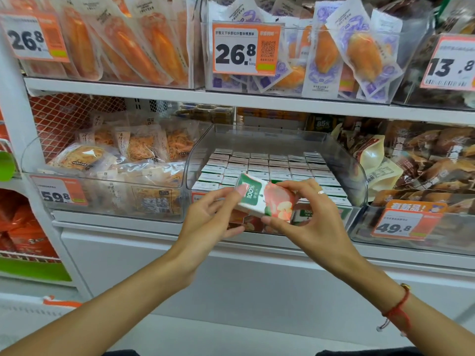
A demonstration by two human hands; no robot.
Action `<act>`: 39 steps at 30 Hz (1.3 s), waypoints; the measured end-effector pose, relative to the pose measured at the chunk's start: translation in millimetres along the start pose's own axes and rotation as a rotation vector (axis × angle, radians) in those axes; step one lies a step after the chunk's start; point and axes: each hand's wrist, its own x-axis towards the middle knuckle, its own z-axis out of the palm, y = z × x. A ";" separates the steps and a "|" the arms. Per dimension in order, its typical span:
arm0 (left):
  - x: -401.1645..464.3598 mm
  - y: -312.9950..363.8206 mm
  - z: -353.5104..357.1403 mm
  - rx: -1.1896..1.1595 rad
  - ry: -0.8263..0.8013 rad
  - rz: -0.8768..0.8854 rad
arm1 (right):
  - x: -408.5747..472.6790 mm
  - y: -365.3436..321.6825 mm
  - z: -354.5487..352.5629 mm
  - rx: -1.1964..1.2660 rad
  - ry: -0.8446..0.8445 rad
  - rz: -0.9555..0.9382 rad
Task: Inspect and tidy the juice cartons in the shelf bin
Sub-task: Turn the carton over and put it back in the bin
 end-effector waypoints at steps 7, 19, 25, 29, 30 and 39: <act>18.8 -0.6 4.4 -0.003 -0.007 -0.125 | 11.1 23.4 -5.1 -0.250 -0.046 -0.107; 94.4 -1.0 57.3 0.359 0.090 0.159 | 17.1 66.3 -32.2 -0.698 -0.133 0.174; 113.7 16.7 40.0 0.897 -0.192 0.401 | 17.8 68.7 -32.4 -0.675 -0.137 0.201; 127.9 34.3 47.8 1.269 -0.458 0.407 | 18.0 68.8 -32.8 -0.666 -0.139 0.202; 130.9 33.9 52.9 1.337 -0.506 0.383 | 18.1 68.6 -33.2 -0.665 -0.137 0.203; 143.2 3.9 58.4 1.436 -0.559 0.295 | 15.7 70.0 -34.4 -0.663 -0.156 0.214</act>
